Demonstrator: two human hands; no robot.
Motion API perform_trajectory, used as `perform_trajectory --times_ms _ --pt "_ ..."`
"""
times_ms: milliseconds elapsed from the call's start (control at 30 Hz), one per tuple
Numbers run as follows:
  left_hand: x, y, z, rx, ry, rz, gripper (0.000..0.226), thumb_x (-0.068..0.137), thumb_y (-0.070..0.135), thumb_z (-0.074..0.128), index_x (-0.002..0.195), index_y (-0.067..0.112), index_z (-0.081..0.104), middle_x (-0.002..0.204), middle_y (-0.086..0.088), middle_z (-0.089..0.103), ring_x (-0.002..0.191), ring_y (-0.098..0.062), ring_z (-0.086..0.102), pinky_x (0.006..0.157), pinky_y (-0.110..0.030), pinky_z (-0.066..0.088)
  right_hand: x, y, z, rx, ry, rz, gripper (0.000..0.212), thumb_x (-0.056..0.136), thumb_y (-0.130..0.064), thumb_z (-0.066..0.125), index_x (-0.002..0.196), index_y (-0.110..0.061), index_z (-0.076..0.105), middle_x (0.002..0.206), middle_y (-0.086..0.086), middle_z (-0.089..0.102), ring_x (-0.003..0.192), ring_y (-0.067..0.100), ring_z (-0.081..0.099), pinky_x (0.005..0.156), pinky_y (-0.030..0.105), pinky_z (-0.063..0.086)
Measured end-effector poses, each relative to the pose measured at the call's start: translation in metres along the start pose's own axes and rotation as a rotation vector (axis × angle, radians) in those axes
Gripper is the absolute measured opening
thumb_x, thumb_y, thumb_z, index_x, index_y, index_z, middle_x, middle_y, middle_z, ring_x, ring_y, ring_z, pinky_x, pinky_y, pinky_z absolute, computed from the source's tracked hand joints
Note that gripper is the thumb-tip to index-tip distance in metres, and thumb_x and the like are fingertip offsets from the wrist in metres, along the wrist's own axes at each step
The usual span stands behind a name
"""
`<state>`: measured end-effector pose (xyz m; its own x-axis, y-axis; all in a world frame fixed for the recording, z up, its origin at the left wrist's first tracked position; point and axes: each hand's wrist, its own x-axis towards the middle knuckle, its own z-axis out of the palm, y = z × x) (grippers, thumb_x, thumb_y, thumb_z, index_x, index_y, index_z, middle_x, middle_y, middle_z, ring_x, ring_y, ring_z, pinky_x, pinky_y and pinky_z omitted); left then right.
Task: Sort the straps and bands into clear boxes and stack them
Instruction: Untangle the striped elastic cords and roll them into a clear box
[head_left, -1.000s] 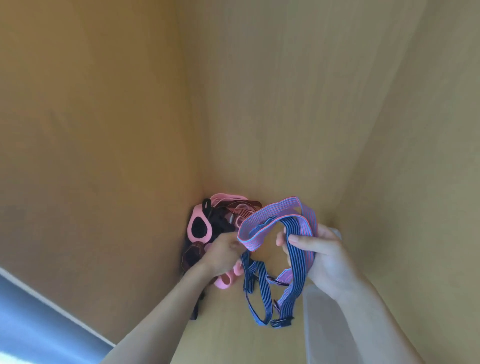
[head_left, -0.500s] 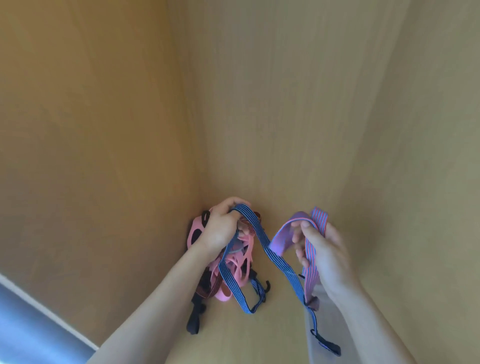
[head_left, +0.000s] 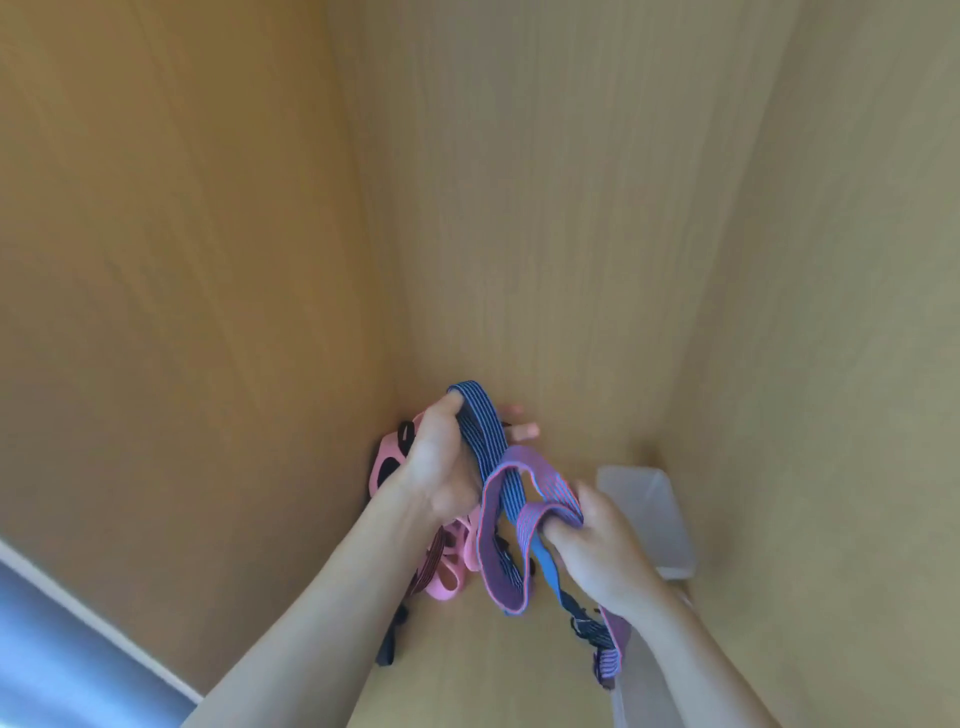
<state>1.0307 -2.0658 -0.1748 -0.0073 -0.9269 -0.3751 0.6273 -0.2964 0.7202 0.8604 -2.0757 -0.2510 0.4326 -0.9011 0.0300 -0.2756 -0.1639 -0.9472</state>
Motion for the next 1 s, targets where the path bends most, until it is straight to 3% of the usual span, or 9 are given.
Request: perform_trajectory --times_ms 100,267,333,433,533,633,767,900,1000 --pt "-0.001 0.003 0.010 0.180 0.015 0.046 0.048 0.103 0.038 0.025 0.100 0.006 0.061 0.060 -0.009 0.054 0.038 -0.011 0.028 0.045 -0.021 0.025 0.002 0.011 0.001 -0.120 0.061 0.010 0.022 0.081 -0.004 0.066 0.090 -0.022 0.057 0.083 -0.004 0.065 0.073 0.010 0.057 0.066 0.018 0.042" --pt "-0.003 -0.001 0.029 0.257 -0.004 0.101 0.040 0.102 0.025 0.026 0.097 0.004 0.059 0.062 -0.007 0.047 0.041 -0.011 0.027 0.048 -0.025 0.025 0.001 0.006 0.010 0.136 -0.188 -0.003 0.067 0.061 -0.023 0.083 0.120 -0.040 0.055 0.099 -0.015 0.073 0.078 0.004 0.066 0.074 0.015 0.050" --pt "-0.006 -0.003 0.036 0.191 -0.078 0.083 0.039 0.101 0.020 0.027 0.099 0.002 0.061 0.066 -0.008 0.050 0.048 -0.013 0.033 0.054 -0.027 0.029 0.006 0.003 0.020 0.172 -0.238 0.037 0.061 0.058 -0.025 0.085 0.115 -0.027 0.063 0.093 -0.007 0.077 0.080 0.011 0.070 0.077 0.026 0.055" --pt "-0.013 -0.004 0.039 0.231 -0.162 0.119 0.033 0.095 0.004 0.031 0.107 -0.005 0.060 0.079 -0.017 0.059 0.062 -0.020 0.052 0.061 -0.028 0.045 0.011 0.003 0.033 0.051 -0.202 0.033 0.027 0.063 -0.027 0.066 0.080 -0.006 0.072 0.059 -0.002 0.063 0.052 0.009 0.051 0.056 0.028 0.041" --pt "-0.021 0.005 0.018 0.397 -0.115 0.238 0.039 0.084 -0.005 0.040 0.118 -0.006 0.058 0.107 -0.022 0.065 0.091 -0.029 0.065 0.084 -0.033 0.053 0.011 0.006 0.034 0.136 -0.061 0.038 0.023 0.064 -0.028 0.057 0.070 -0.011 0.072 0.057 -0.004 0.059 0.055 0.011 0.048 0.058 0.030 0.039" --pt "-0.034 0.004 -0.029 0.401 0.014 0.296 0.057 0.075 0.002 0.042 0.130 -0.002 0.057 0.126 -0.021 0.067 0.117 -0.033 0.062 0.106 -0.043 0.046 0.011 0.003 0.024 0.273 0.021 0.034 0.023 0.064 -0.030 0.059 0.074 -0.021 0.078 0.063 -0.007 0.064 0.061 0.009 0.053 0.060 0.026 0.043" --pt "-0.043 -0.041 -0.069 0.340 0.065 0.231 0.067 0.051 -0.003 0.044 0.116 0.000 0.055 0.119 -0.027 0.059 0.098 -0.030 0.061 0.082 -0.028 0.049 0.010 -0.016 0.015 0.481 0.065 0.004 0.015 0.071 -0.019 0.058 0.064 -0.009 0.067 0.055 0.004 0.057 0.056 0.019 0.053 0.062 0.035 0.042" --pt "-0.048 -0.103 -0.078 0.920 -0.109 0.269 0.083 0.066 0.014 0.085 0.137 0.038 0.049 0.126 0.003 0.065 0.101 -0.011 0.060 0.088 -0.021 0.047 0.006 -0.046 0.022 0.840 -0.054 0.037 0.020 0.075 -0.015 0.062 0.056 -0.013 0.059 0.052 0.008 0.048 0.050 0.022 0.051 0.053 0.035 0.046" --pt "-0.041 -0.127 -0.065 0.871 -0.020 0.330 0.048 0.073 0.011 0.084 0.105 0.037 0.060 0.091 -0.004 0.074 0.072 -0.017 0.070 0.063 -0.025 0.056 0.002 -0.062 0.031 1.060 -0.065 0.056 0.018 0.070 -0.025 0.064 0.053 -0.017 0.065 0.051 0.003 0.052 0.046 0.016 0.054 0.051 0.024 0.047"
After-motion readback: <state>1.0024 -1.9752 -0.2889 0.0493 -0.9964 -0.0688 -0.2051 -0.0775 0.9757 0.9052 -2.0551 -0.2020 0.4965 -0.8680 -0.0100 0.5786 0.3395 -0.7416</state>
